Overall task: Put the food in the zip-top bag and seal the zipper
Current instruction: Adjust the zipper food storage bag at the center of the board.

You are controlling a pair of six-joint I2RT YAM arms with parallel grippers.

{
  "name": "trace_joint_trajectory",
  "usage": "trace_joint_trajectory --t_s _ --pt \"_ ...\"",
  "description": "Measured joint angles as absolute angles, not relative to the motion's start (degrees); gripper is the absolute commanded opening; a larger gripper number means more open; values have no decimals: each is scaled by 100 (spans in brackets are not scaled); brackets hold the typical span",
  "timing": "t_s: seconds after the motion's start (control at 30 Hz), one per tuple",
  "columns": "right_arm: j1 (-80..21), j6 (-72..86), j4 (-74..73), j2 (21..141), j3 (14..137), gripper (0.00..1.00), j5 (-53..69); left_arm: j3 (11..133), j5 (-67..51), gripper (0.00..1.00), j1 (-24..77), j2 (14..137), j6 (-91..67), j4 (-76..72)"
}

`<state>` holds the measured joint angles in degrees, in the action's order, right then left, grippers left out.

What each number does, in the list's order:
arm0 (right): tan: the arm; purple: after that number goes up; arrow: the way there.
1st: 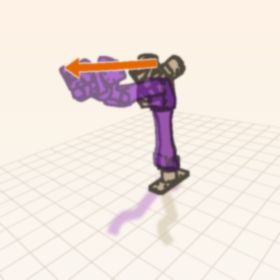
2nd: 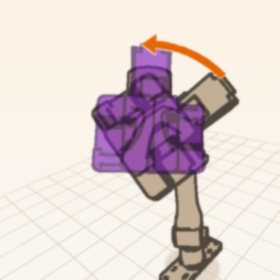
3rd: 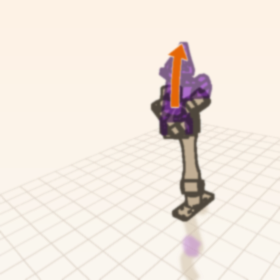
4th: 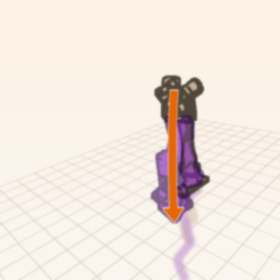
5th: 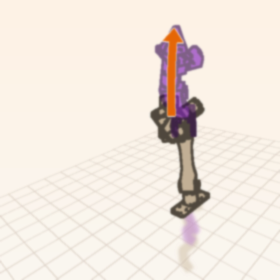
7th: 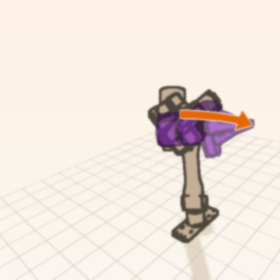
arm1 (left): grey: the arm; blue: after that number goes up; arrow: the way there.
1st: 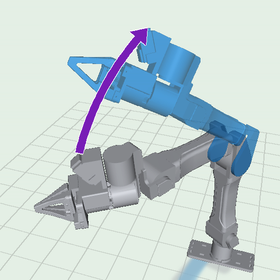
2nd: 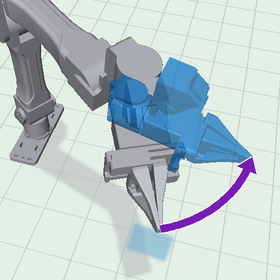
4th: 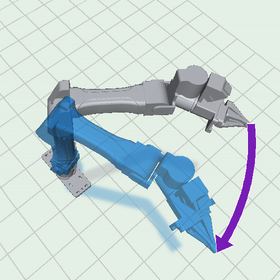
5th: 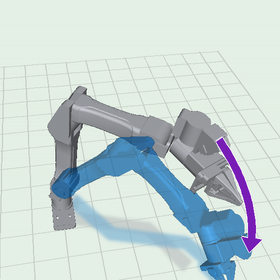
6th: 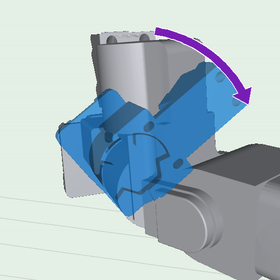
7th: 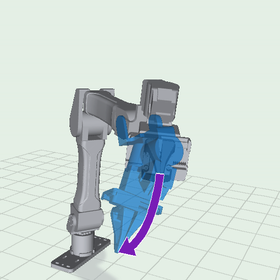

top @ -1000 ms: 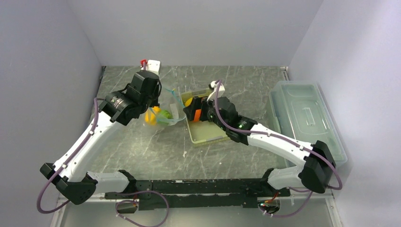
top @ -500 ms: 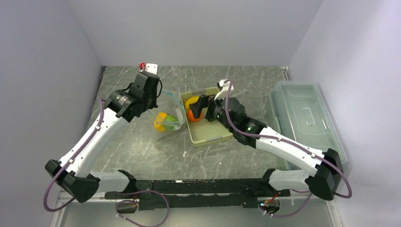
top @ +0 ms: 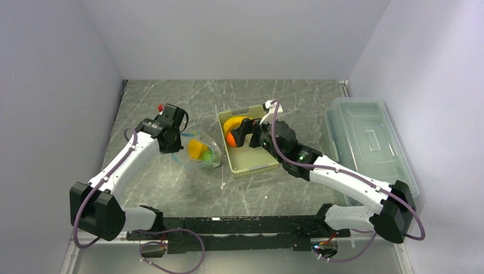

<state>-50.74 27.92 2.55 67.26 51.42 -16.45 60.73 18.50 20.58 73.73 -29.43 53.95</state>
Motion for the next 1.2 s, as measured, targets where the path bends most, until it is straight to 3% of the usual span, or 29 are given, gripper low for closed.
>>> trace_joint_trajectory --t_s 0.57,0.7,1.0,1.2 --pt "-5065 2740 259 6512 5092 100 -1645 9668 1634 0 2056 7194 -1953 5791" --pt "-5065 2718 259 6514 5092 100 -1645 9209 1531 0 2056 7081 -1916 5795" --pt "-5065 2716 261 6567 5089 100 -1645 6543 1028 0 2049 7347 -2388 5323" --pt "-5063 2714 261 6567 5081 100 -1647 6322 930 0 2049 7459 -2576 5304"
